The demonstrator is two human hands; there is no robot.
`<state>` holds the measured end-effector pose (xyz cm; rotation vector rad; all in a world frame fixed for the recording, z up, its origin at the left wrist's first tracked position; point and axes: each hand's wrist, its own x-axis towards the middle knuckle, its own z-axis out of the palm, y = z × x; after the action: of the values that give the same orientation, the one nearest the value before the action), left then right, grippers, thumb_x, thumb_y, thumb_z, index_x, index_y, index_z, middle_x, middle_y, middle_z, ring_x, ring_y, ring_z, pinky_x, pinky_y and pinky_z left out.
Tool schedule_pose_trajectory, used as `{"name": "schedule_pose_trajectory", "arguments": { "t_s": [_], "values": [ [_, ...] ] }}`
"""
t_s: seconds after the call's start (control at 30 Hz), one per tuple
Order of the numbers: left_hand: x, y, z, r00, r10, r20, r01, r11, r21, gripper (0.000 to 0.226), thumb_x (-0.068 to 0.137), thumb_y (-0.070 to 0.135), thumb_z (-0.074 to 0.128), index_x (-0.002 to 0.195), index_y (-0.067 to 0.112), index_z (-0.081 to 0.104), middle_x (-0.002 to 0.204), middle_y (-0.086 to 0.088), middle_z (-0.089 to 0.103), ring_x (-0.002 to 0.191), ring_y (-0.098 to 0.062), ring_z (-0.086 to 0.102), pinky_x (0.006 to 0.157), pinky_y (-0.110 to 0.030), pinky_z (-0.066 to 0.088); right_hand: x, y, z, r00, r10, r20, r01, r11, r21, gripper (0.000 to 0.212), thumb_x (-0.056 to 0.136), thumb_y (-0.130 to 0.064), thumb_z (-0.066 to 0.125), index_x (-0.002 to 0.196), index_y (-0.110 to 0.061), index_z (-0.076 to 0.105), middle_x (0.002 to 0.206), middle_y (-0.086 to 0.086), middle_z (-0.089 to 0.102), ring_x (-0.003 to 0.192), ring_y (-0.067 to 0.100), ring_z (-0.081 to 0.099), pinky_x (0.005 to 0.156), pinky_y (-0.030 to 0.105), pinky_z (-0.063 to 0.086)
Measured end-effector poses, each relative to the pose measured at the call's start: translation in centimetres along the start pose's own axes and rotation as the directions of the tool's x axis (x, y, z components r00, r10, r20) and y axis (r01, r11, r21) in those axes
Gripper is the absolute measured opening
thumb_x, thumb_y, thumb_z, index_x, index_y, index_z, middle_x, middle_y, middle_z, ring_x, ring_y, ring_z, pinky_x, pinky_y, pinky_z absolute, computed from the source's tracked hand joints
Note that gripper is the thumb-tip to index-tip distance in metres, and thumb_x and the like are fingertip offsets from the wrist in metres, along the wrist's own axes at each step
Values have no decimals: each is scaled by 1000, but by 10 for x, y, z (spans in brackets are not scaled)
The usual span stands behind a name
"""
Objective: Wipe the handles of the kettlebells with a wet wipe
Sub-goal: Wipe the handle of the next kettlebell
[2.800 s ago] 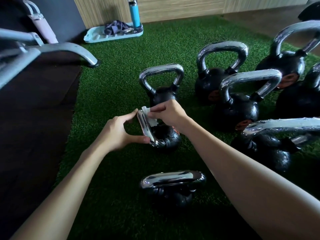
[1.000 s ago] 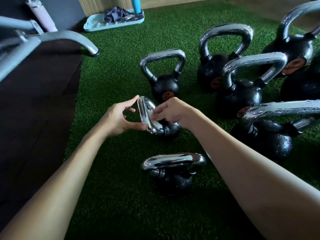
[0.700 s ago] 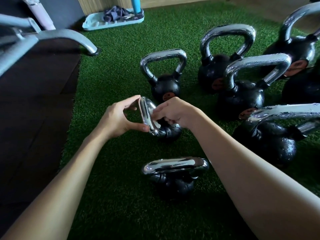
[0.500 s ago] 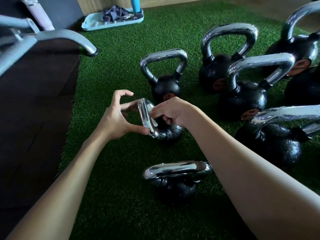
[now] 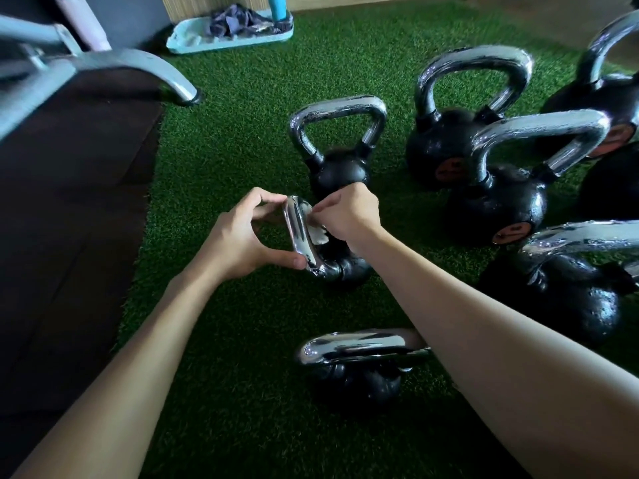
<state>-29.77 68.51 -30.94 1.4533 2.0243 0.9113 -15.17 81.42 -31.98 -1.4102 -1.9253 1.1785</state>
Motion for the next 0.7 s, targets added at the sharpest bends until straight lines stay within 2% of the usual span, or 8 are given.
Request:
{"name": "schedule_pose_trajectory", "arguments": {
  "t_s": [0.1,0.23,0.3,0.37,0.43,0.5,0.6,0.7],
  "values": [
    [-1,2,1,1000,6,16,-6,1000,-7,104,28,72,92,122,46,54,135,14,65,124,5,57,114,-40,41,-1,-1,-1,998,-55,3,55,998,9,11,74,-25,86,84,-21,83,73,-10,72,69,3,64,69,18,51],
    [0,17,0,999,-25,37,23,998,53,100,35,71,90,123,49,48,142,13,59,131,3,50,109,-30,37,-4,3,-15,997,-79,-1,78,988,-134,12,78,-26,83,88,-20,83,89,-4,77,86,9,67,73,17,46],
    [6,31,3,996,-42,75,37,997,75,103,35,73,89,126,49,46,147,9,56,135,-2,48,109,-31,37,-2,1,-33,997,-58,-50,52,993,-102,11,77,-21,82,88,-18,83,87,-3,76,86,9,68,75,19,49],
    [16,47,13,996,-62,71,54,993,106,98,46,70,88,130,44,45,149,4,53,137,-10,49,105,-31,38,1,2,-57,988,-12,-151,6,999,-40,9,78,-16,82,87,-18,82,84,-1,76,82,10,68,71,18,51],
    [28,64,30,996,-91,19,85,977,194,89,60,70,83,132,41,41,150,2,53,131,-21,55,93,-33,42,4,8,-80,969,51,-243,-48,999,20,7,80,-15,81,85,-20,82,85,1,76,80,12,68,64,16,49],
    [39,81,44,992,-126,4,120,949,291,88,64,73,78,135,40,37,149,1,52,125,-25,58,84,-33,43,4,15,-100,952,107,-286,-94,994,59,7,79,-16,81,83,-21,82,88,2,76,79,12,68,66,20,51],
    [49,102,54,988,-152,24,134,926,353,90,61,77,76,134,40,38,147,3,54,122,-25,59,85,-37,48,-2,22,-121,947,149,-285,-121,986,114,6,77,-16,81,82,-19,82,84,0,77,65,4,62,60,17,48],
    [38,115,60,973,-210,-99,232,884,406,89,57,79,76,130,40,42,132,2,62,109,-24,64,78,-35,51,-11,24,-135,950,149,-276,-110,982,151,7,78,-15,80,83,-19,81,77,-4,72,59,-3,55,49,9,40]
  ]
}}
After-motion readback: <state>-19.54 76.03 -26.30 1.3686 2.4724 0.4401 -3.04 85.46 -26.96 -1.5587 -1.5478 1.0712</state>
